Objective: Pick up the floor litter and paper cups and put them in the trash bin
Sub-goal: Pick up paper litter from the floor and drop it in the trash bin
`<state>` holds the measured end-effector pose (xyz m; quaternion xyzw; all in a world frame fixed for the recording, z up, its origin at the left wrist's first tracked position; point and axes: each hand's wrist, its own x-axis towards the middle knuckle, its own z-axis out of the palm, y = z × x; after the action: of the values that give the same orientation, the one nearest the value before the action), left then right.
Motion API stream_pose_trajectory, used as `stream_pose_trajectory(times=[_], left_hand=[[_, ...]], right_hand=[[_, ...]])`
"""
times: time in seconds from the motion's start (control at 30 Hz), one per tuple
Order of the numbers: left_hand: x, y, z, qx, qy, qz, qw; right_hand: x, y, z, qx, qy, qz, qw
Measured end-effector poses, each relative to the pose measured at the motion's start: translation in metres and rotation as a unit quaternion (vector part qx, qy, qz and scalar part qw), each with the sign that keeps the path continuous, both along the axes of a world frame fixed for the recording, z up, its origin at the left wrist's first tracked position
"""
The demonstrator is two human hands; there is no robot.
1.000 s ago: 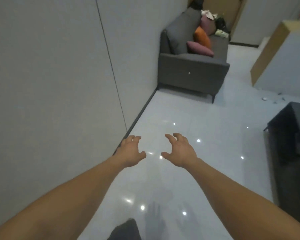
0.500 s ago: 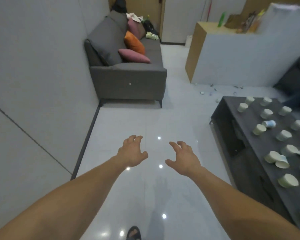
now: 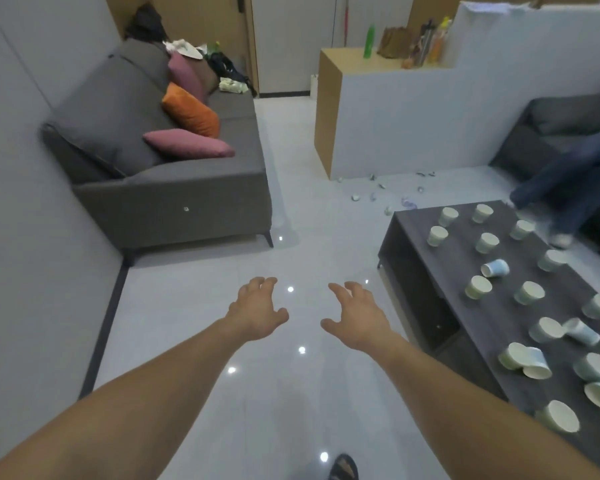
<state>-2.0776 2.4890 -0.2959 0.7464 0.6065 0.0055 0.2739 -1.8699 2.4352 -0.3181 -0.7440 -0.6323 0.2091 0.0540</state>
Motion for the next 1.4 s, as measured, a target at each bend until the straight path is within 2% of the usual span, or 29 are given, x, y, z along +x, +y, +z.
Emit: stream_pose_trajectory(times=[0.33, 0.67, 0.8, 0.97, 1.4], left_hand=[[0.081, 0.178, -0.003, 0.012, -0.012, 0.006, 1.0], [0.141, 0.396, 0.001, 0.03, -0.011, -0.09, 0.995], [0.176, 0.466, 0.004, 0.028, -0.003, -0.111, 0.993], [0.243, 0.543, -0.002, 0.03, 0.013, -0.139, 0.99], [0.424, 0.716, 0.005, 0.021, 0.008, -0.12, 0.993]], right_hand=[[0.084, 0.173, 0.002, 0.001, -0.023, 0.002, 1.0], [0.126, 0.358, 0.011, 0.02, -0.029, -0.086, 0.996], [0.156, 0.408, 0.007, 0.005, -0.024, -0.109, 0.994], [0.216, 0.479, -0.007, -0.009, -0.017, -0.128, 0.992], [0.403, 0.655, -0.002, -0.009, -0.007, -0.118, 0.993]])
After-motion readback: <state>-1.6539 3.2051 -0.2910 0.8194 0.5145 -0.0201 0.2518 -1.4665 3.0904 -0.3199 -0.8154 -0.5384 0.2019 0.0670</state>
